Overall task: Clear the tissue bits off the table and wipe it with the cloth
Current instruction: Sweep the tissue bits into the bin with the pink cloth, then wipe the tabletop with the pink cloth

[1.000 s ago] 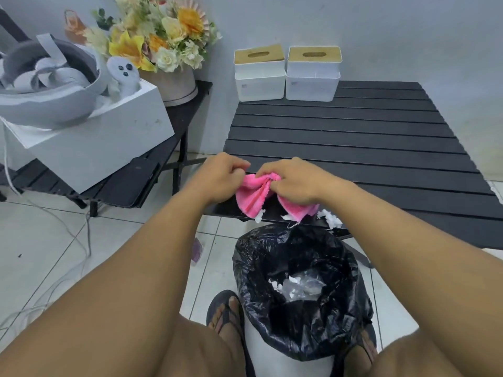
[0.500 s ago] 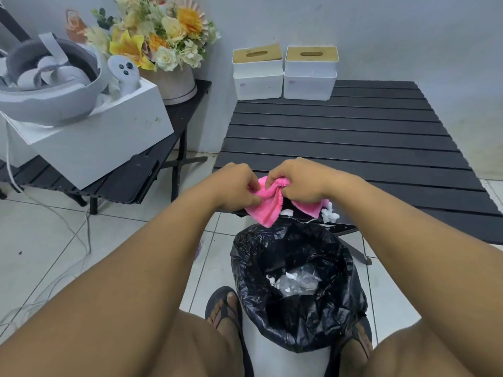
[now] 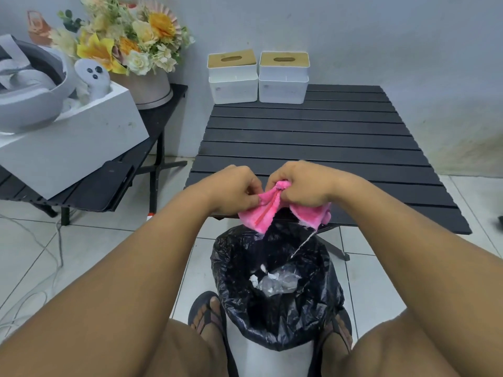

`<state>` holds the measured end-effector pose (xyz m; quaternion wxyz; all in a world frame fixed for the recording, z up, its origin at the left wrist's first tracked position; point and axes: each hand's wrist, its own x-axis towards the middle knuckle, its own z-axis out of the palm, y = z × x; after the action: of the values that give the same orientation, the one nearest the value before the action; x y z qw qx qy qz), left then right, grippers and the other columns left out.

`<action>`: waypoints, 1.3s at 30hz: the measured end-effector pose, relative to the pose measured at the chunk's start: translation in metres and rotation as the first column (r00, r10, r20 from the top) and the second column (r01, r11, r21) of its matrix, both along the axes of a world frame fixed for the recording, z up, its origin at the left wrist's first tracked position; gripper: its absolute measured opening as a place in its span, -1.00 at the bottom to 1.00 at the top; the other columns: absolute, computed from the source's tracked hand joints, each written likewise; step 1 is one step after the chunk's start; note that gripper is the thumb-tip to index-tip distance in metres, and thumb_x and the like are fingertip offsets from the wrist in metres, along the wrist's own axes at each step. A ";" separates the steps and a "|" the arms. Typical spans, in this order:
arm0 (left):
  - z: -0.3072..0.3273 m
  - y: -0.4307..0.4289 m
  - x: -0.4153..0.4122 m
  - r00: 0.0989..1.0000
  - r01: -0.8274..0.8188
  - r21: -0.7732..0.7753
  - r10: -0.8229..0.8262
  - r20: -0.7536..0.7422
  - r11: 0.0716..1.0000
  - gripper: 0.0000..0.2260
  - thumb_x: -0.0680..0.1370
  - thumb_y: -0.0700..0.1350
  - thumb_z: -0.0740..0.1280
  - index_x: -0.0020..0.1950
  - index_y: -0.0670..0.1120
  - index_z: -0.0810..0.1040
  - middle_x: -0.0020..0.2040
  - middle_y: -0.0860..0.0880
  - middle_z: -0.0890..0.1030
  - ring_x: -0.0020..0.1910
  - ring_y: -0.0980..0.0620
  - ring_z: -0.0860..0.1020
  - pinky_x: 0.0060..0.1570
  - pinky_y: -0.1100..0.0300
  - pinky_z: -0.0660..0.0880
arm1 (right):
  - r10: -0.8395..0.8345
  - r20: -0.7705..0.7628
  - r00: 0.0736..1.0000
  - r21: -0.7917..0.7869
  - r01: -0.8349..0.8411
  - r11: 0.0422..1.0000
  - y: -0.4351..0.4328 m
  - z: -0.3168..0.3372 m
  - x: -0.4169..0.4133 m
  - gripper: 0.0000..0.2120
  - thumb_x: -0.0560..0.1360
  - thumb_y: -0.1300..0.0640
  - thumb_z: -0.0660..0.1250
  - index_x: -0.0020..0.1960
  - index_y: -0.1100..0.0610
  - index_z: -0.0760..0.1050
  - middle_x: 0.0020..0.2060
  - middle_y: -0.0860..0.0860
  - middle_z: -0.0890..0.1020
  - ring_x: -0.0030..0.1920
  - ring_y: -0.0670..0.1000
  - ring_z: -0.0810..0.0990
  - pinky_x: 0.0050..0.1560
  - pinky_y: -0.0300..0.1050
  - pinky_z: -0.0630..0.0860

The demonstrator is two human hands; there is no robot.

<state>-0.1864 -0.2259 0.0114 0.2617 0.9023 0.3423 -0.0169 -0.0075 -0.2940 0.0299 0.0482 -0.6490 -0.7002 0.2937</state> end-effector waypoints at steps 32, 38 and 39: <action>-0.043 0.038 0.004 0.968 -0.206 0.183 0.227 -0.108 0.961 -0.52 0.67 -0.04 0.06 0.61 -0.02 0.13 0.62 -0.03 0.14 0.60 -0.10 0.03 0.52 -0.17 0.03 | -0.637 0.153 0.755 0.238 0.598 0.766 0.007 -0.025 0.099 -0.60 0.47 0.27 0.12 0.24 0.06 0.50 0.12 0.19 0.62 0.06 0.23 0.56 -0.05 0.00 0.43; -0.059 0.045 0.014 0.945 -0.128 0.219 0.186 -0.269 0.967 -0.54 0.68 0.01 0.01 0.60 0.02 0.14 0.63 -0.05 0.10 0.60 -0.13 0.02 0.52 -0.24 -0.02 | -0.612 0.130 0.780 0.191 0.586 0.787 0.000 -0.066 0.076 -0.48 0.51 0.26 0.08 0.43 -0.01 0.35 0.30 0.17 0.53 0.17 0.25 0.55 0.05 0.06 0.51; -0.059 0.045 0.016 0.942 -0.122 0.232 0.186 -0.279 0.965 -0.54 0.68 0.02 0.01 0.60 0.02 0.14 0.62 -0.06 0.11 0.60 -0.13 0.03 0.51 -0.24 -0.01 | -0.583 0.142 0.800 0.190 0.556 0.809 0.001 -0.068 0.070 -0.45 0.52 0.25 0.08 0.47 -0.05 0.31 0.36 0.18 0.47 0.19 0.26 0.56 0.03 0.07 0.53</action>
<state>-0.1708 -0.1809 -0.0476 0.1101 0.8822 0.4477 -0.0958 0.0623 -0.2928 -0.0377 0.1112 -0.8499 -0.4924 0.1515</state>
